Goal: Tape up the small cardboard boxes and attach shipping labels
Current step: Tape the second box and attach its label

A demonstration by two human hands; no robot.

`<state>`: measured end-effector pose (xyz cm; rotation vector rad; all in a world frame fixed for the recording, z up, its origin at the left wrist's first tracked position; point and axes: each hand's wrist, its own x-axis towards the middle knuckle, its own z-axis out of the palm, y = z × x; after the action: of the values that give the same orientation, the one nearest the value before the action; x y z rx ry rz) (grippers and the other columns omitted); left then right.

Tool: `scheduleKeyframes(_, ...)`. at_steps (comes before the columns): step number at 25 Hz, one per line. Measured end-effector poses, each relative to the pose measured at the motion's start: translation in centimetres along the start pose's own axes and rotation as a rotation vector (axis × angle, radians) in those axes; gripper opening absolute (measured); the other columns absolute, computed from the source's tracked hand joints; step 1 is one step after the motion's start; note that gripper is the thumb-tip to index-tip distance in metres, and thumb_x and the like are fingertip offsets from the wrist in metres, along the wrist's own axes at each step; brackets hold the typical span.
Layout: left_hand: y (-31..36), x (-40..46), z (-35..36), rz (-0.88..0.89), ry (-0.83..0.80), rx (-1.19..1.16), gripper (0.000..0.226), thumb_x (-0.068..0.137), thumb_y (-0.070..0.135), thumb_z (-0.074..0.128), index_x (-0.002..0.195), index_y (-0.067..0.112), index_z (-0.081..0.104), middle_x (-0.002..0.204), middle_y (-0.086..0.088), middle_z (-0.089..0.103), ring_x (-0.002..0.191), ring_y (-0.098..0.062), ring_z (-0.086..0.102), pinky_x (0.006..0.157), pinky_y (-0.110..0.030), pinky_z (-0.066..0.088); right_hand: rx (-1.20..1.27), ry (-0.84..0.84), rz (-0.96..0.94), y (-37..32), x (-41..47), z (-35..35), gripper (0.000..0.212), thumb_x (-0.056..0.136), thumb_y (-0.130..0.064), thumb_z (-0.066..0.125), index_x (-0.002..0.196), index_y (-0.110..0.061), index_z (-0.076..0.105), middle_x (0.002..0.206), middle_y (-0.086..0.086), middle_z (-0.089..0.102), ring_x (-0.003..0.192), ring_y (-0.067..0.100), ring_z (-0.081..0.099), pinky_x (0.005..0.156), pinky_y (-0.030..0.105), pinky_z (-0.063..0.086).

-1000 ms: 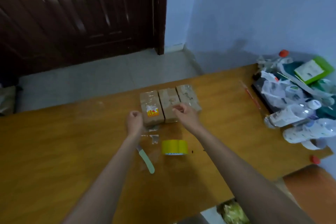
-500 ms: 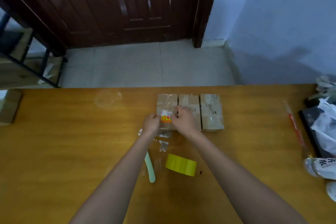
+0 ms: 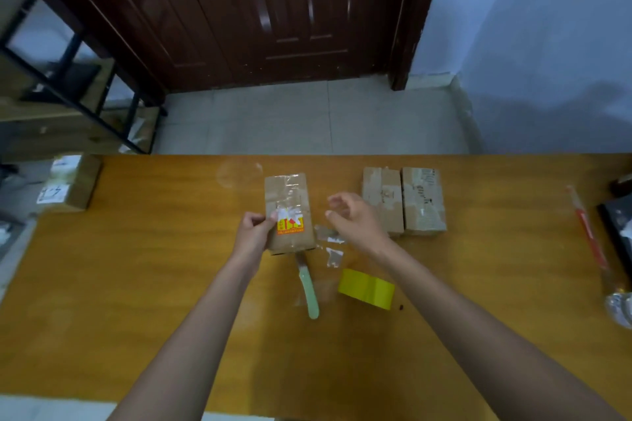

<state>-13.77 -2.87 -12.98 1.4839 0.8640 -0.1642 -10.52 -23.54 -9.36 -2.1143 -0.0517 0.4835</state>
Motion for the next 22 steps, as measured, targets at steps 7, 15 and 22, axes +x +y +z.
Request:
scheduleKeyframes(7, -6.2, 0.4, -9.8, -0.141, 0.029, 0.07, 0.019, 0.094, 0.016, 0.063, 0.085, 0.016, 0.046, 0.1, -0.013, 0.054, 0.089, -0.022, 0.051, 0.077, -0.038, 0.042, -0.584, 0.234, -0.11, 2.6, -6.8, 3.8, 0.025, 0.087, -0.03, 0.064, 0.103, -0.011, 0.066, 0.1, 0.005, 0.063, 0.095, 0.024, 0.059, 0.071, 0.032, 0.047)
scheduleKeyframes(15, -9.3, -0.6, -10.5, -0.085, -0.053, 0.241, 0.019, 0.095, 0.022, 0.062, 0.101, 0.009, 0.048, 0.089, 0.001, 0.057, 0.073, -0.008, 0.052, 0.056, -0.022, 0.039, -0.762, 0.02, 0.274, 1.7, -6.1, 14.6, 0.041, 0.093, -0.036, 0.058, 0.125, -0.012, 0.049, 0.124, 0.008, 0.054, 0.105, 0.027, 0.061, 0.073, 0.034, 0.05)
scheduleKeyframes(22, -10.5, -0.8, -10.1, -0.035, -0.022, 0.31, 0.018, 0.094, 0.026, 0.062, 0.091, 0.012, 0.052, 0.088, 0.0, 0.06, 0.078, -0.015, 0.056, 0.064, -0.03, 0.042, -0.759, 0.068, 0.317, 3.5, -5.4, 15.9, 0.036, 0.092, -0.029, 0.06, 0.122, -0.011, 0.05, 0.119, 0.009, 0.058, 0.1, 0.028, 0.063, 0.072, 0.034, 0.051)
